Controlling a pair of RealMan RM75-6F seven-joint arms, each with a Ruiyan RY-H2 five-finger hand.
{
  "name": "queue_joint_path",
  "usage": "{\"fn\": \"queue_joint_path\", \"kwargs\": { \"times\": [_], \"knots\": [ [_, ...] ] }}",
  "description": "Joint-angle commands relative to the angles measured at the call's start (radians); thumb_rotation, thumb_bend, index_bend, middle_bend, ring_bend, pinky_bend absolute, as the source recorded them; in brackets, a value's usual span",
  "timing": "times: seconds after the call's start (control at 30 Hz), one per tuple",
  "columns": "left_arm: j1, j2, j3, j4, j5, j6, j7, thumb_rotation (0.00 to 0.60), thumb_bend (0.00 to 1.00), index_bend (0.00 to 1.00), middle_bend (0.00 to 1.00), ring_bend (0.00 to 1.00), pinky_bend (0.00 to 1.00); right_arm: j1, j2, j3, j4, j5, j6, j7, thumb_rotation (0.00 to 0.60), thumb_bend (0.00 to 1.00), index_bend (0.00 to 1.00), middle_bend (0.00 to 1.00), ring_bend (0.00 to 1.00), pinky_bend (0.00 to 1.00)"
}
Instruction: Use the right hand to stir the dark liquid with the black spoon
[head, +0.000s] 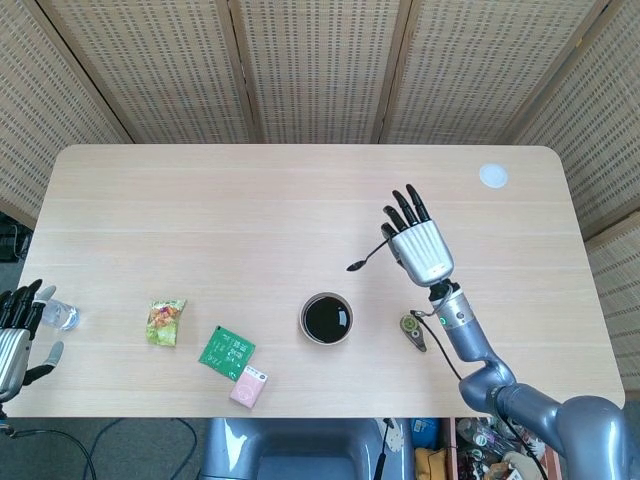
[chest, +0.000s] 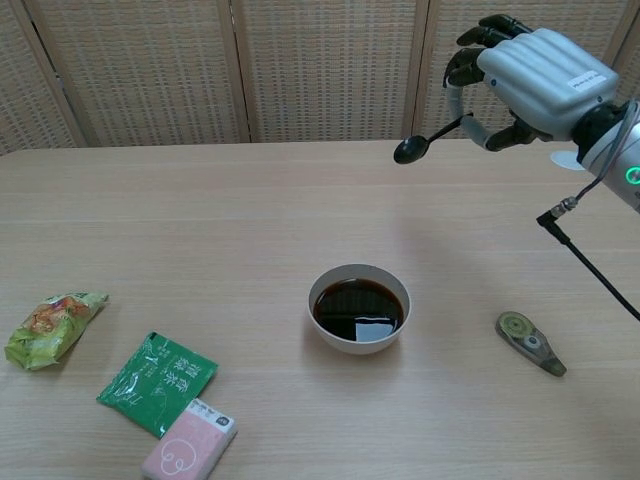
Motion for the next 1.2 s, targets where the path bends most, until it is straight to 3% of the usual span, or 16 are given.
{"fn": "queue_joint_path", "kwargs": {
  "times": [0.03,0.6,1.2],
  "knots": [
    [0.0,0.0,0.001,0.001,0.001,0.0,-0.002,0.6,0.38,0.0,0.0,0.0,0.0,0.001,-0.037,-0.022,0.069,-0.041,0.043,-0.005,0.6,0.68,0.77,0.4,0.15,0.0],
    [0.001,-0.002,0.004,0.01,0.01,0.0,-0.01,0.6,0.38,0.0,0.0,0.0,0.0,0.012,-0.15,-0.132,0.326,-0.175,0.153,-0.024,0.6,0.68,0.77,0.4,0.16,0.0],
    [0.002,0.002,0.009,0.019,0.025,0.005,-0.022,0.6,0.38,0.0,0.0,0.0,0.0,0.034,-0.256,-0.215,0.514,-0.24,0.156,-0.056,0.6,0.69,0.78,0.4,0.15,0.0]
  ]
}}
